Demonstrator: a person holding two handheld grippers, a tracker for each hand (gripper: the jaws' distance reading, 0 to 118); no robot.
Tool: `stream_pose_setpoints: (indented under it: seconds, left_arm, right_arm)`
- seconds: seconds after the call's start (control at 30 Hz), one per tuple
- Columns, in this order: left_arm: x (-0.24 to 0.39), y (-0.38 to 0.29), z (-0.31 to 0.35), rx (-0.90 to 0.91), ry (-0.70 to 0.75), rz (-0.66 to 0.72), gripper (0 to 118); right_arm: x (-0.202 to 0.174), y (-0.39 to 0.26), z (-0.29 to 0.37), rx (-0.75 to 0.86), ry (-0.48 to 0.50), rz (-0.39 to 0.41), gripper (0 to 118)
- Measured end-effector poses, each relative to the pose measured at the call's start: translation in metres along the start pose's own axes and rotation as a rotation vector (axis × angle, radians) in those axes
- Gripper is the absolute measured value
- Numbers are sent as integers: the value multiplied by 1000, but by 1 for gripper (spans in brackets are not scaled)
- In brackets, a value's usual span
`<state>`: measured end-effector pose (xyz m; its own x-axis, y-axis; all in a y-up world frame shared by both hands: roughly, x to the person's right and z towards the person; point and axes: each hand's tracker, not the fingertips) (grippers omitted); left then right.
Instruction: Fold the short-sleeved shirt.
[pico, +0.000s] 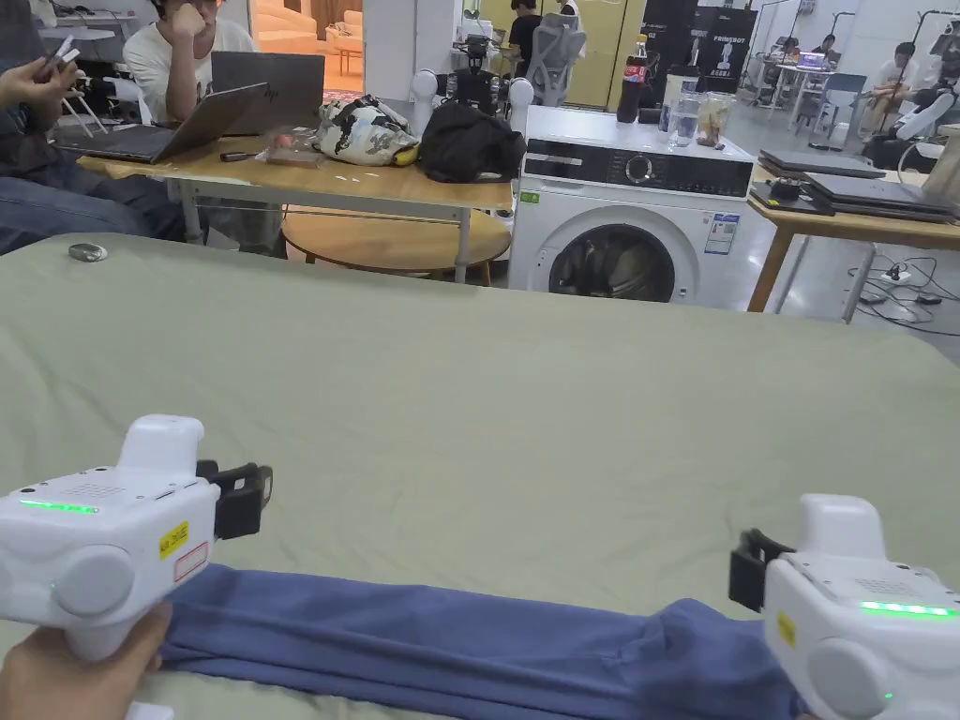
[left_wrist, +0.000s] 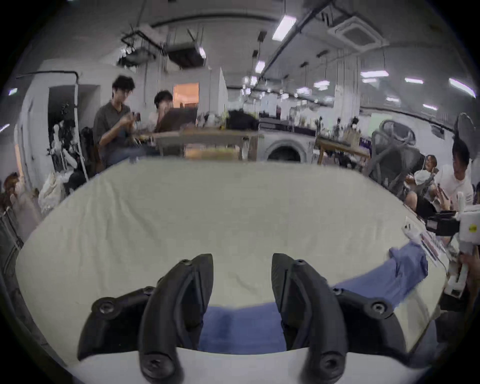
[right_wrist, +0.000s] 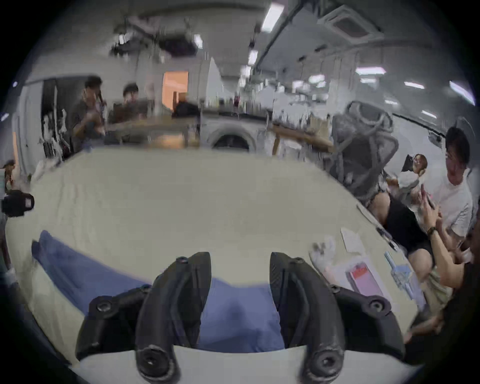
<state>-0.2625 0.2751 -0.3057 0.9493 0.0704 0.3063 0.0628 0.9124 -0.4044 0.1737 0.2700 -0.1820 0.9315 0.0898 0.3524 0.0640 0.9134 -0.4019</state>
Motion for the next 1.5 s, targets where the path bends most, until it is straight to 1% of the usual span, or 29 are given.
stream_pose_setpoints:
  seconds: [0.07,0.13,0.17,0.2,0.23,0.27,0.33,0.4,0.53,0.63,0.73,0.77,0.8,0.87,0.9,0.93,0.97,1.0,1.03,1.07,1.13,1.17,1.23,1.33,1.37,1.4,1.43,1.5]
  left_arm:
    - [12,0,3,96,39,11,44]
    - [20,-1,6,191,47,23,44]
    - [21,-3,5,216,65,21,39]
    - [26,-2,6,242,80,10,29]
    - [30,-2,8,266,98,-15,17]
    - [34,-1,10,287,128,-42,5]
    - [38,0,12,296,151,-59,0]
    - [34,3,15,290,129,-51,0]
    - [22,8,20,260,123,-74,0]
    - [-2,12,22,148,66,-49,0]
    - [-34,9,20,11,112,-23,0]
    - [-51,4,18,-22,67,-11,0]
    - [-63,1,16,-53,41,13,0]
    - [-95,-5,10,-162,-15,120,0]
    - [-109,-7,7,-191,-52,170,1]
    - [-124,-11,4,-215,-89,236,7]
    - [-133,-14,3,-255,-157,296,21]
    - [-144,-18,-3,-277,-190,342,38]
    - [-154,-21,-10,-338,-209,364,60]
    - [-161,-26,-18,-398,-242,368,70]
    - [-168,-32,-29,-450,-322,401,70]
    - [-176,-39,-40,-515,-386,453,70]
    - [-178,-50,-51,-586,-430,517,70]
    - [-177,-78,-78,-727,-538,609,70]
    - [-171,-84,-73,-734,-583,667,70]
    - [-172,-85,-74,-689,-610,712,70]
    - [-174,-85,-74,-652,-631,773,70]
    - [-178,-94,-81,-639,-659,875,69]
  right_arm:
    - [-19,-2,0,118,-34,-20,48]
    - [-37,-3,2,213,-35,-60,47]
    - [-44,-3,4,247,-37,-63,46]
    - [-52,-1,5,263,-50,-57,38]
    - [-58,0,7,297,-42,-70,23]
    - [-63,1,8,317,-23,-79,1]
    - [-73,3,11,344,-41,-83,0]
    - [-77,9,12,352,11,-83,0]
    - [-89,17,9,350,5,-66,0]
    - [-95,22,3,327,17,-67,0]
    - [-103,24,-4,300,40,-58,0]
    - [-106,23,-6,294,49,-51,0]
    - [-108,23,-8,289,56,-46,0]
    - [-115,22,-10,280,71,-31,0]
    - [-118,22,-11,275,77,-24,0]
    - [-121,21,-11,270,86,-16,0]
    - [-124,21,-13,262,90,-8,0]
    - [-127,20,-14,255,98,-4,0]
    - [-129,19,-16,247,108,2,0]
    - [-131,17,-19,238,113,7,0]
    - [-135,15,-22,221,124,17,0]
    - [-136,13,-23,217,126,18,0]
    - [-138,10,-24,205,129,23,0]
    - [-137,6,-25,187,132,25,0]
    - [-137,5,-25,182,131,27,0]
    - [-137,4,-26,178,131,28,0]
    - [-136,3,-26,174,131,30,0]
    - [-134,1,-27,168,129,29,0]
